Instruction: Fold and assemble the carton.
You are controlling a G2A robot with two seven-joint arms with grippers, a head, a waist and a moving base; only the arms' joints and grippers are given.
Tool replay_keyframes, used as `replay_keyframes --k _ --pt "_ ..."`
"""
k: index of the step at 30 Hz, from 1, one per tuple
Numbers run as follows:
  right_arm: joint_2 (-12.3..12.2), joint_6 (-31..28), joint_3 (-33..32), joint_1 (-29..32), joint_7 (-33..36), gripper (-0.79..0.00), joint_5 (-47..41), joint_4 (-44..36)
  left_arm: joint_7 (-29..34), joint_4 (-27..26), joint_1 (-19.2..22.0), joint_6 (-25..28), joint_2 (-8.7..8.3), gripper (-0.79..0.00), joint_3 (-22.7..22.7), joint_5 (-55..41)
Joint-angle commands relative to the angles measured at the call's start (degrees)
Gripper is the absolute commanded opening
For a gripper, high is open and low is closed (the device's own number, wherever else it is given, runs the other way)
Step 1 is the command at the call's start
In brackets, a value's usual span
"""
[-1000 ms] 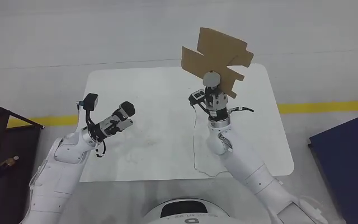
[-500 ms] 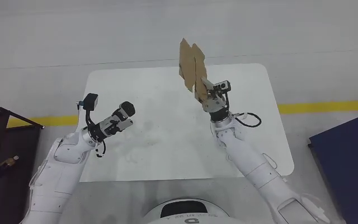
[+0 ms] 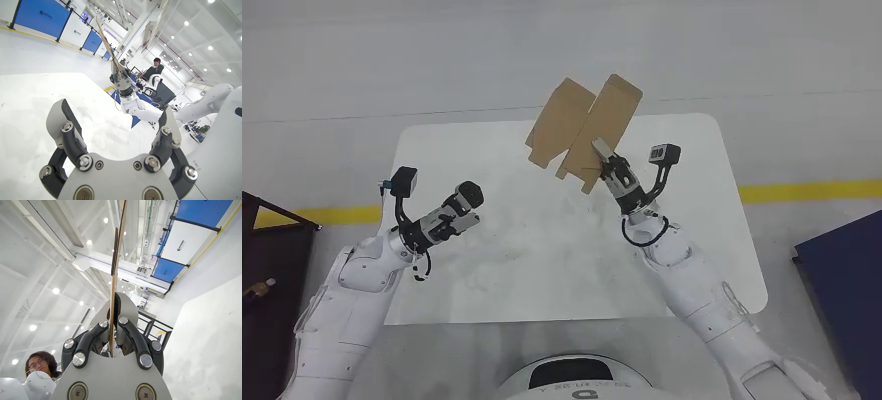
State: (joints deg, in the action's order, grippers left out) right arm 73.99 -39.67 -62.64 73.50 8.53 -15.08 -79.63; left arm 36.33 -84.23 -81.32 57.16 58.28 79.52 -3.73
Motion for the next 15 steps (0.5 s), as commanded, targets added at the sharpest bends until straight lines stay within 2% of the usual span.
replay_keyframes --k 1,4,8,11,15 --pt "0.00 -0.03 0.01 -0.01 0.10 -0.785 -0.13 0.02 0.00 0.00 0.00 0.00 0.00 0.000 0.00 0.00" --pt "0.00 -0.03 0.01 -0.01 0.10 -0.785 -0.13 0.02 0.00 0.00 0.00 0.00 0.00 0.000 0.00 0.00" --pt "0.09 0.04 -0.18 -0.01 -1.00 -0.785 0.04 -0.12 -3.78 -0.53 -0.35 -1.65 0.45 0.000 -1.33 -2.70" --pt "1.34 -3.17 2.23 -0.30 -7.77 -0.785 2.71 0.62 -4.17 1.12 0.43 -2.13 0.95 0.000 -4.76 -11.18" --pt "3.47 -4.67 6.58 -2.51 -16.33 -0.785 9.42 4.08 1.02 4.52 4.20 -3.38 1.60 0.000 -10.06 -16.51"
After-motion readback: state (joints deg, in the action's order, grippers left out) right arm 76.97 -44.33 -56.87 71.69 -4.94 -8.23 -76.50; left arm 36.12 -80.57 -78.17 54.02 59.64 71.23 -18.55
